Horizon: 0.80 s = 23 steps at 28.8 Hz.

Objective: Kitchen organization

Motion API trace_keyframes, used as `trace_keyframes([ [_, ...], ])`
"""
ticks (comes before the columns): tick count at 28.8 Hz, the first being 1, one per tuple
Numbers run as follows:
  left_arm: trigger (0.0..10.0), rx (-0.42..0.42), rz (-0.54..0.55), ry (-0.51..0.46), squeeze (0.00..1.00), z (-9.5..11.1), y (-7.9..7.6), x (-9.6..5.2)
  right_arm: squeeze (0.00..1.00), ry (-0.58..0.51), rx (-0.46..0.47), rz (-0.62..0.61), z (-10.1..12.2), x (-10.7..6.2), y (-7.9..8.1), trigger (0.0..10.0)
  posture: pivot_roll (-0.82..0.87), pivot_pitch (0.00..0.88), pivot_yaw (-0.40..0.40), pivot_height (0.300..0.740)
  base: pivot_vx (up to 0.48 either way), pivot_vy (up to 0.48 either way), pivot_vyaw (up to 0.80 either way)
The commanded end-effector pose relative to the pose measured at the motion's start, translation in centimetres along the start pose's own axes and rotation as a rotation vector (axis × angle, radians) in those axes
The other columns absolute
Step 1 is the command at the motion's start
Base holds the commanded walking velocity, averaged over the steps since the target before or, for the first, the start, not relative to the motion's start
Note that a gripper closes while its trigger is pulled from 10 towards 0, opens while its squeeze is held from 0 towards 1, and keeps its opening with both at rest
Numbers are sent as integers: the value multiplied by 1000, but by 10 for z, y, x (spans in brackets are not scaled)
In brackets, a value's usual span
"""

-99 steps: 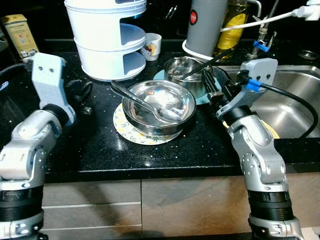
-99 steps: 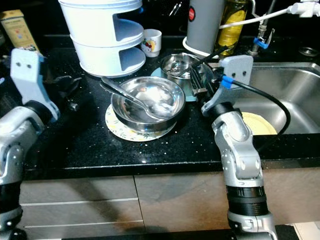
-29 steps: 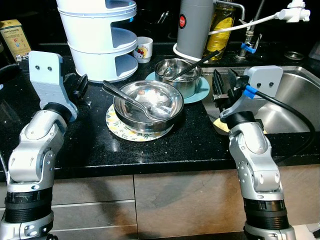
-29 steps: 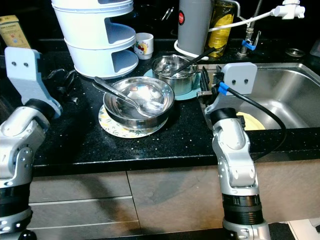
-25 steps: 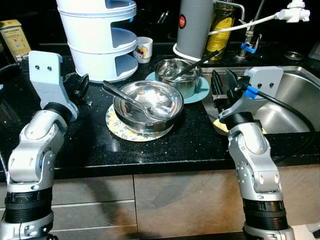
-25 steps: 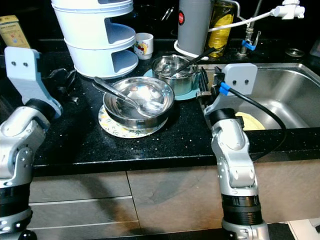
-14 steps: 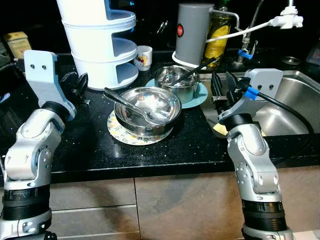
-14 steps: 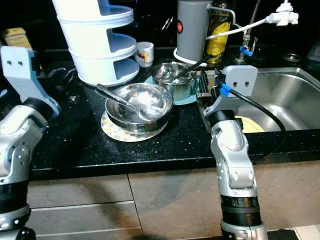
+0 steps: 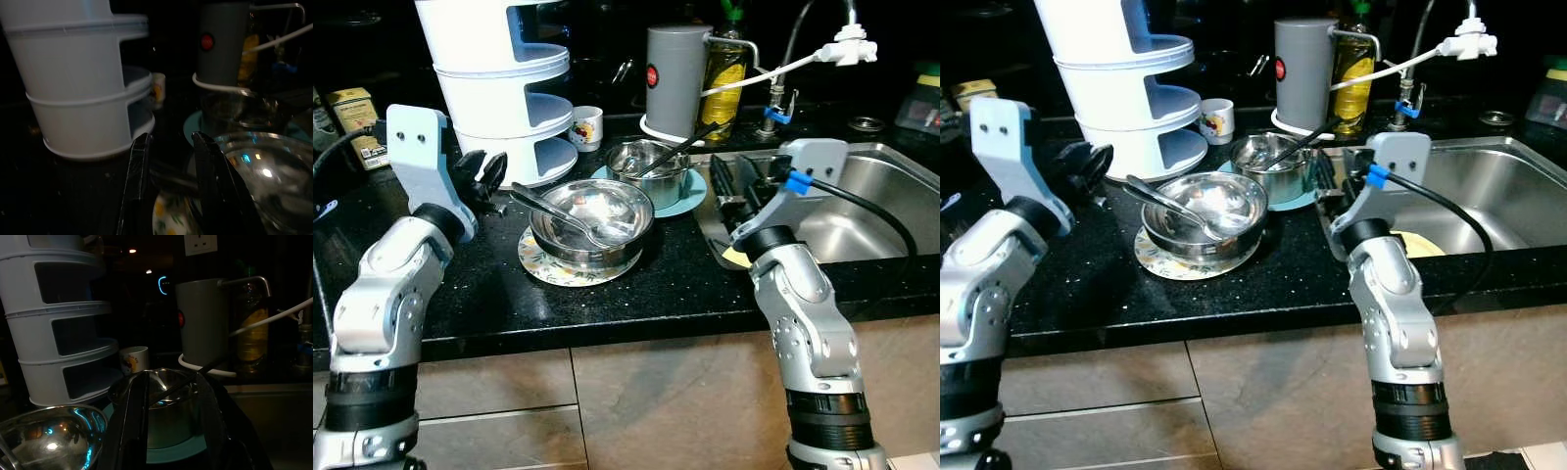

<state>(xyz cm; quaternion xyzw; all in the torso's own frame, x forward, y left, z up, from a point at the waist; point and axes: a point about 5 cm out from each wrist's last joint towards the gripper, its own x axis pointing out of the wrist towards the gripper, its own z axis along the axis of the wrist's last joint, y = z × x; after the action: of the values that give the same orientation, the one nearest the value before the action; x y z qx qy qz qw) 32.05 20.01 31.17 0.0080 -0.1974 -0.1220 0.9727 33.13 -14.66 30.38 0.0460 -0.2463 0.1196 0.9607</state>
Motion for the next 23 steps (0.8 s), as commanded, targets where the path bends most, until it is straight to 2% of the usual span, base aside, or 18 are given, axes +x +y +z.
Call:
trace_keyframes([
  [1, 10000, -9, -20, 3, 0, 0, -3, -6, 0, 20, 14, 19, -1, 1, 2, 10000, 10, 171, -6, 740, 0, 0, 0],
  [6, 10000, -5, 10, 14, 0, -2, -3, -13, 0, 29, 25, 27, -1, -2, 3, 10000, 7, 201, -27, 740, 0, 0, 0],
  [11, 10000, -4, 86, 53, 0, -6, 7, -21, 0, 42, 57, 28, -4, -6, 6, 10000, 12, 240, -44, 740, 0, 0, 0],
  [17, 10000, 8, 121, 21, 0, 4, 11, -22, 0, 30, 89, 11, -3, -8, 6, 10000, 26, 266, -38, 740, 0, 0, 0],
  [23, 10000, 10, 108, 36, 0, 4, 8, -21, 0, 29, 98, -7, -4, -11, 5, 10000, 37, 295, -18, 740, 0, 0, 0],
])
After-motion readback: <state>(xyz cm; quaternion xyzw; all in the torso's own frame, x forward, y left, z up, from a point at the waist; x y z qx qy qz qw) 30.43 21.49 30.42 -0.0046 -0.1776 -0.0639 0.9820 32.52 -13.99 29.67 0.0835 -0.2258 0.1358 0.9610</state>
